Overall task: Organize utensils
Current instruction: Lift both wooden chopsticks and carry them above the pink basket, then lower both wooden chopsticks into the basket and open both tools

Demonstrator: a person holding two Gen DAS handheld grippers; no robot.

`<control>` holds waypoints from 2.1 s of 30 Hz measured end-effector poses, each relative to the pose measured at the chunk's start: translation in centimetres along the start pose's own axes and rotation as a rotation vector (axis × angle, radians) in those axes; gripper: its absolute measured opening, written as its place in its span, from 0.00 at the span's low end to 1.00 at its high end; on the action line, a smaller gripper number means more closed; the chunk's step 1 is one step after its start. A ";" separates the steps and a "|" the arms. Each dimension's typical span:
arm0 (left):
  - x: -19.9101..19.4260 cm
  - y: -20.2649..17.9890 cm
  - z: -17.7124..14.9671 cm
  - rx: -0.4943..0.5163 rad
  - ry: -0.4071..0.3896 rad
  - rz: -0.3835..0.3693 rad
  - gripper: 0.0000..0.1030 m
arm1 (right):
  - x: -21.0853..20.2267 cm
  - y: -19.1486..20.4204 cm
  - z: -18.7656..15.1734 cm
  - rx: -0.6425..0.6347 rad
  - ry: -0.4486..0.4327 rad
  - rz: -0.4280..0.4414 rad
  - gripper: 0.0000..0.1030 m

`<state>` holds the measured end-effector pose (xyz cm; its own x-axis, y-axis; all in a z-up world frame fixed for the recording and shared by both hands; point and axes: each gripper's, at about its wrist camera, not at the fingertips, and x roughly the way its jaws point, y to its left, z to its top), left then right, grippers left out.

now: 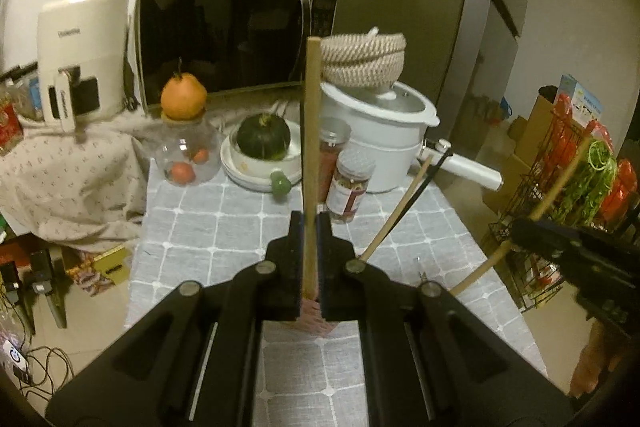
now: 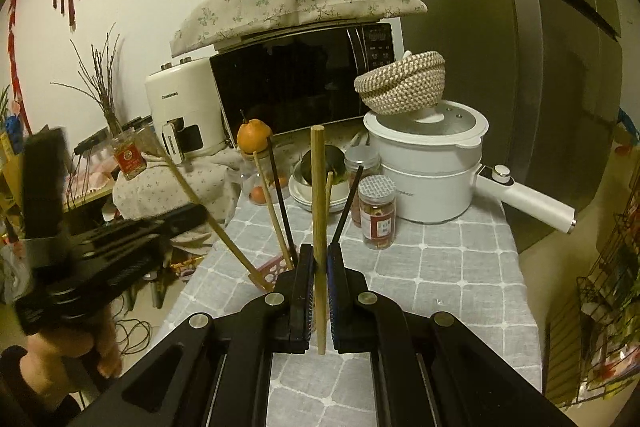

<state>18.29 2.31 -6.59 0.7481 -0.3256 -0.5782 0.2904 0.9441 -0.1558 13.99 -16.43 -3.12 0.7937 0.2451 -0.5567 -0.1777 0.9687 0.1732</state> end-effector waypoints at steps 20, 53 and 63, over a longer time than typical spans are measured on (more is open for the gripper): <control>6.1 1.5 0.2 -0.093 0.183 -0.057 0.06 | 0.6 0.8 2.8 0.048 -0.056 0.053 0.06; 1.4 3.3 -1.5 -0.067 0.189 -0.016 0.26 | 9.3 1.0 1.8 0.095 0.080 0.030 0.10; 0.2 2.7 -2.7 -0.079 0.202 0.007 0.61 | 4.4 0.9 2.3 0.070 0.021 0.053 0.51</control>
<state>17.58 4.97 -9.31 0.6127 -0.3098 -0.7271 0.2324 0.9499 -0.2089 18.68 -14.57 -3.61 0.7718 0.2973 -0.5621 -0.1776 0.9496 0.2585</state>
